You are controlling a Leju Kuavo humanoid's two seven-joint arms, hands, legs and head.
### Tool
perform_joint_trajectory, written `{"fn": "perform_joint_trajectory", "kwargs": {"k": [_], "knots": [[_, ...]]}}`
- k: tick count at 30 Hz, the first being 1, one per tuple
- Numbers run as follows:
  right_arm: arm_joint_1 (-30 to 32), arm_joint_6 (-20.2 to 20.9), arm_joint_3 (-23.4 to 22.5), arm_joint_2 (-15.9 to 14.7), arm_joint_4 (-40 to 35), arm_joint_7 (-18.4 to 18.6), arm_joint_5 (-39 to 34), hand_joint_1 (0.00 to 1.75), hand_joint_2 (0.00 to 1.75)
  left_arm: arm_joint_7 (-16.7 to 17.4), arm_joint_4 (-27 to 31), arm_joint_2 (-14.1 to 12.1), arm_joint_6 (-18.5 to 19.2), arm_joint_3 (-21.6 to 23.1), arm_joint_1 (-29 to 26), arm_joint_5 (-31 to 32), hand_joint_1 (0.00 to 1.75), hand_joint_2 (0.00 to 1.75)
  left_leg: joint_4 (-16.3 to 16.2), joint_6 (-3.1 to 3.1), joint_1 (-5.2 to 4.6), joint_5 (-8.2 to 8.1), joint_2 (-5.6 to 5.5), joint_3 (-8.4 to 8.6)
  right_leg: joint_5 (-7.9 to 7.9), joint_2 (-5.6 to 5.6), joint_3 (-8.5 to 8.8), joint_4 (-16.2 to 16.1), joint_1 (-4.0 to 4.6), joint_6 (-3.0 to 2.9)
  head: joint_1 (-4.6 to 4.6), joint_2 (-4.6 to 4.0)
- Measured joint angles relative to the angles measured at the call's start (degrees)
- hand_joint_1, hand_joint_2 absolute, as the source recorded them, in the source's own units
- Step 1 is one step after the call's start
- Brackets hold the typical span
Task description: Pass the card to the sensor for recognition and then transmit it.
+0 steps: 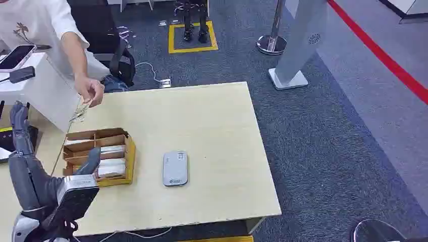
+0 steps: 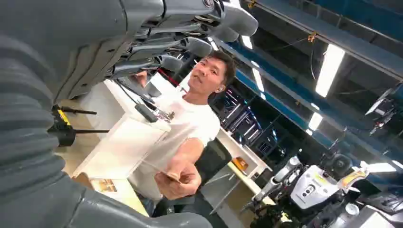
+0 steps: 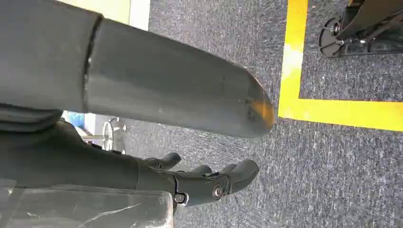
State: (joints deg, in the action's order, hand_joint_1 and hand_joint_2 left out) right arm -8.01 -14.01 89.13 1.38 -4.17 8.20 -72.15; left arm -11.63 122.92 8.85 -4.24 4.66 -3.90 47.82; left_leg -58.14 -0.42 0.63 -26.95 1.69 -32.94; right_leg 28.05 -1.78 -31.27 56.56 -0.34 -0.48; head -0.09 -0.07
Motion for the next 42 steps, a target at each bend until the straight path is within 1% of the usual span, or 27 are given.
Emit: {"fn": "perform_joint_trajectory", "kwargs": {"k": [3,4,7,8,10,11,14,17,18,19,20,21,22,23,24,25,27,30,36,41,42], "knots": [[0.00,0.00,0.00,0.00,0.00,0.00,0.20,0.00,0.00,0.00,-0.04,0.00,-0.19,0.02,0.01,1.13,0.00,1.75,0.00,0.00,0.00,0.00,0.00,0.00,0.00,0.00,0.00,0.00,0.00,0.00,0.00,0.00],[0.00,0.02,0.00,0.00,0.00,0.00,0.37,0.00,0.00,0.29,-0.07,0.00,-0.44,0.00,0.05,2.65,0.00,1.75,0.00,0.00,0.00,0.00,0.00,0.00,0.00,0.00,-0.01,0.00,0.00,0.00,0.00,0.00],[-0.02,0.04,0.00,0.00,0.00,0.00,0.77,0.00,0.00,3.28,-0.39,-0.72,-0.83,0.02,1.09,10.35,0.00,1.75,0.00,0.00,0.00,0.00,0.00,0.00,0.00,0.00,-0.01,0.00,0.00,0.00,0.00,0.00],[-0.02,0.04,0.00,0.00,0.00,0.02,0.87,0.00,0.00,5.21,-0.57,-1.36,-0.74,0.02,1.71,13.98,0.00,1.75,0.00,0.00,0.00,0.00,0.00,0.00,0.00,0.00,-0.01,0.00,0.00,0.00,-0.02,0.00],[-0.03,0.22,0.00,0.00,0.00,0.24,1.53,0.00,0.00,10.55,-1.69,-3.74,-0.39,0.00,3.85,25.27,0.00,1.75,0.01,-0.02,0.01,0.02,0.00,0.00,0.00,-0.01,0.00,0.01,0.00,0.00,0.02,0.00],[-0.08,0.22,0.00,0.00,0.00,0.26,1.66,0.00,0.00,12.16,-2.34,-4.79,-0.04,0.00,4.69,28.84,0.00,1.75,0.01,-0.03,0.01,0.02,0.00,0.02,-0.01,0.00,0.00,0.02,0.00,-0.01,0.02,0.00],[-0.10,0.22,0.00,0.00,0.00,0.33,2.05,0.00,0.00,14.95,-4.11,-7.85,1.53,-0.02,6.43,35.44,0.00,1.75,0.02,-0.05,0.03,0.04,0.01,0.02,-0.01,0.01,0.00,0.03,0.03,-0.01,0.00,0.00],[-0.18,0.26,0.00,0.00,0.00,0.33,2.29,0.00,0.00,16.19,-5.44,-9.96,2.25,-0.02,7.76,37.65,0.00,1.75,0.01,-0.05,0.03,0.04,0.01,0.02,-0.01,0.02,-0.01,0.03,0.02,-0.01,-0.02,0.00],[-0.18,0.28,0.00,0.00,0.00,0.33,2.54,0.00,0.00,17.65,-5.88,-10.96,2.67,-0.02,8.30,38.76,0.00,1.75,0.02,-0.05,0.02,0.04,0.00,0.01,0.00,0.01,-0.01,0.03,0.02,-0.01,-0.02,0.00],[-0.22,0.28,0.00,0.00,0.00,0.35,2.64,0.00,0.00,20.34,-6.38,-12.29,3.66,0.09,8.96,40.07,0.00,1.75,0.01,-0.05,0.03,0.04,0.00,0.01,0.00,0.01,-0.03,0.03,0.03,-0.01,0.04,0.00],[-0.31,0.28,0.00,0.00,-0.02,0.37,2.80,0.00,0.00,26.05,-7.13,-14.96,5.30,1.05,10.14,41.18,0.00,1.75,0.02,-0.06,0.04,0.05,0.04,0.00,0.00,0.07,-0.06,0.03,0.03,-0.02,0.11,0.00],[-0.33,0.28,0.00,0.00,-0.02,0.37,3.00,0.00,0.00,30.92,-8.09,-18.02,6.54,2.61,11.47,41.57,0.00,1.75,0.01,-0.06,0.05,0.05,0.06,0.01,-0.01,0.10,-0.09,0.03,0.04,-0.03,0.11,0.00],[-0.32,0.26,0.00,0.00,-0.02,0.39,3.13,0.00,0.00,34.09,-9.03,-20.93,7.44,4.34,12.96,41.75,0.00,1.75,0.02,-0.06,0.05,0.05,0.05,0.00,-0.02,0.09,-0.08,0.03,0.04,-0.03,0.09,0.00],[-0.32,0.26,0.00,0.00,-0.02,0.42,3.19,0.00,0.00,36.25,-10.06,-22.96,8.20,5.97,14.26,41.83,0.00,1.75,0.02,-0.07,0.05,0.06,0.03,0.01,-0.02,0.05,-0.06,0.03,0.04,-0.03,0.04,0.00],[-0.35,0.22,0.00,0.00,-0.02,0.42,3.23,0.00,0.00,36.74,-10.89,-24.84,8.70,7.35,15.23,41.90,0.00,1.75,0.03,-0.08,0.05,0.07,0.02,0.01,-0.01,0.05,-0.05,0.05,0.05,-0.03,0.04,0.00],[-0.40,0.22,0.00,0.00,-0.02,0.42,3.26,0.00,0.00,36.72,-11.84,-25.84,9.07,8.63,16.04,42.01,0.00,1.75,0.03,-0.09,0.06,0.07,0.02,0.01,-0.01,0.05,-0.04,0.06,0.05,-0.04,0.07,0.00],[-0.52,0.24,0.00,0.00,-0.02,0.44,3.26,0.00,0.00,36.18,-13.13,-26.83,9.38,10.05,16.73,42.12,0.00,1.75,0.02,-0.09,0.04,0.06,0.12,0.01,-0.03,0.15,-0.07,0.07,0.04,-0.05,0.09,0.00],[-0.48,0.26,0.00,0.00,-0.02,0.44,3.21,0.00,0.00,36.00,-14.95,-27.80,9.49,10.97,18.12,42.18,0.00,1.75,0.00,-0.07,0.02,0.05,0.22,0.00,-0.05,0.23,-0.09,0.05,0.03,-0.06,0.07,0.00],[-0.56,0.26,0.00,0.00,-0.02,0.44,3.04,0.00,0.00,35.80,-17.03,-28.33,9.62,12.85,19.23,42.18,0.00,1.75,0.00,-0.08,0.01,0.03,0.21,0.00,-0.05,0.22,-0.10,0.03,0.02,-0.06,0.07,0.00],[-0.56,0.24,0.00,0.00,-0.02,0.44,2.75,0.00,0.00,35.10,-18.14,-28.30,9.57,13.29,19.47,42.21,0.00,1.75,0.00,-0.08,0.02,0.03,0.21,0.00,-0.05,0.23,-0.11,0.04,0.02,-0.06,0.07,0.00],[-0.56,0.24,0.00,0.00,-0.02,0.44,2.71,0.00,0.00,34.79,-18.27,-28.28,9.55,13.38,19.47,42.21,1.75,1.75,0.00,-0.08,0.03,0.03,0.21,0.00,-0.05,0.23,-0.11,0.04,0.02,-0.06,0.04,0.00]]}}
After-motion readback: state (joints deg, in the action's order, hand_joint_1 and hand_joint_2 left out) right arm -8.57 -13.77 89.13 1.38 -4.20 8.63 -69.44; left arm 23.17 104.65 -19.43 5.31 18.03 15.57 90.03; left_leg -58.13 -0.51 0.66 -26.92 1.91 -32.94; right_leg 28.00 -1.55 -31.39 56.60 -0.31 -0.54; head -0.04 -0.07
